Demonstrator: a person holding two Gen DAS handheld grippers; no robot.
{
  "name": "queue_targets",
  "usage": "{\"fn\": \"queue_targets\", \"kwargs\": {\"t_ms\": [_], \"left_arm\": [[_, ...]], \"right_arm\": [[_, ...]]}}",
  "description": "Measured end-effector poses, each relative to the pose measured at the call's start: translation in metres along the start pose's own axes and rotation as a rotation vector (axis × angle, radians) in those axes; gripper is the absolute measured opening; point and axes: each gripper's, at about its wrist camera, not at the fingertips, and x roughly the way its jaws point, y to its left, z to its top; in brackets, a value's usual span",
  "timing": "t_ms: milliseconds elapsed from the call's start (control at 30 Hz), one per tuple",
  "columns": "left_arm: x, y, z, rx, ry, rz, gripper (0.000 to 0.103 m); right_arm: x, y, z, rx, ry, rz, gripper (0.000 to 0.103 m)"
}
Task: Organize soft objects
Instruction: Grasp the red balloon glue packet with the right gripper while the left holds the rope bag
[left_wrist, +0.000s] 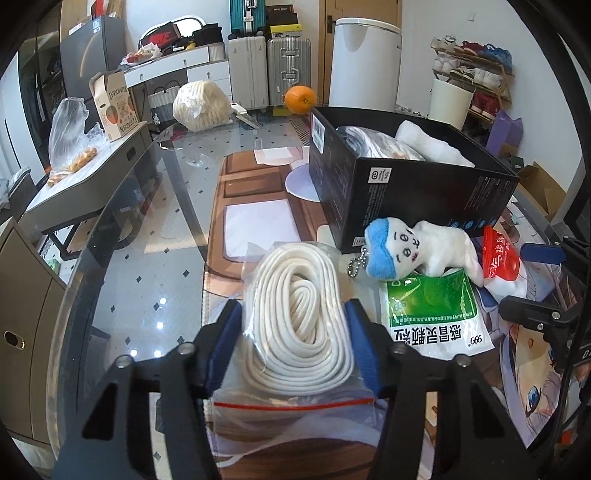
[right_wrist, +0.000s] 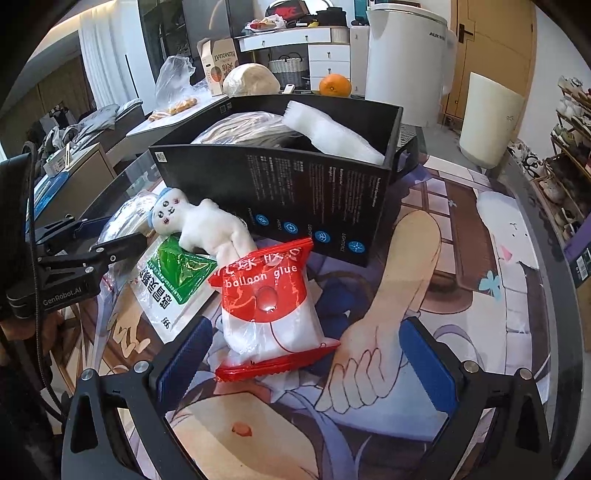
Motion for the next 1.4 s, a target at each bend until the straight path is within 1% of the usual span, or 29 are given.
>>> {"fn": "queue_targets", "kwargs": {"t_ms": [33,167,333,467,500,533,567,633,667,733,867,967,1000,1167,1400], "left_arm": [[0.0,0.0,0.0,0.004,-0.003,-0.003,0.048],[-0.002,-0.001,0.0,0.009,-0.012,-0.002,0.043],[-0.006,-0.001,0.001,0.015,-0.022,-0.009,0.042],[-0.013,0.001,0.001,0.011,-0.043,-0.008,0.042],[-0.014,0.002,0.001,0.007,-0.047,-0.005,0.042],[-0.016,0.003,0.0,0.005,-0.053,0.0,0.042],[-0.018,0.004,0.0,0.005,-0.061,0.009,0.042],[-0.022,0.005,-0.003,0.003,-0.073,0.019,0.042],[-0.024,0.006,-0.004,0.001,-0.075,0.016,0.042],[-0.027,0.008,-0.006,-0.005,-0.083,0.015,0.042],[-0.035,0.007,-0.008,0.001,-0.121,0.03,0.042],[-0.042,0.005,-0.009,0.009,-0.153,0.027,0.042],[-0.043,0.004,-0.009,0.012,-0.161,0.029,0.042],[-0.052,0.0,-0.007,0.018,-0.2,0.012,0.042],[-0.057,-0.005,-0.005,0.018,-0.225,-0.013,0.042]], "right_arm": [[0.0,0.0,0.0,0.0,-0.002,0.002,0.102],[0.001,0.001,-0.001,-0.003,-0.007,0.005,0.102],[-0.001,0.004,0.0,-0.01,-0.023,0.004,0.102],[0.0,0.012,0.001,-0.046,-0.02,0.022,0.101],[0.0,0.015,0.001,-0.056,-0.02,0.026,0.098],[0.001,0.017,0.001,-0.067,-0.017,0.032,0.089],[0.003,0.017,0.001,-0.077,-0.014,0.045,0.084],[0.003,0.019,0.0,-0.086,-0.03,0.037,0.077],[0.003,0.019,0.0,-0.087,-0.035,0.03,0.076],[0.002,0.018,-0.001,-0.091,-0.036,0.022,0.067],[0.002,0.018,-0.001,-0.103,-0.043,0.017,0.065],[0.001,0.018,-0.004,-0.107,-0.053,0.017,0.055],[0.0,0.018,-0.005,-0.109,-0.056,0.013,0.049],[-0.004,0.016,-0.009,-0.112,-0.063,0.012,0.048],[-0.016,0.014,-0.011,-0.116,-0.088,0.011,0.047]]}}
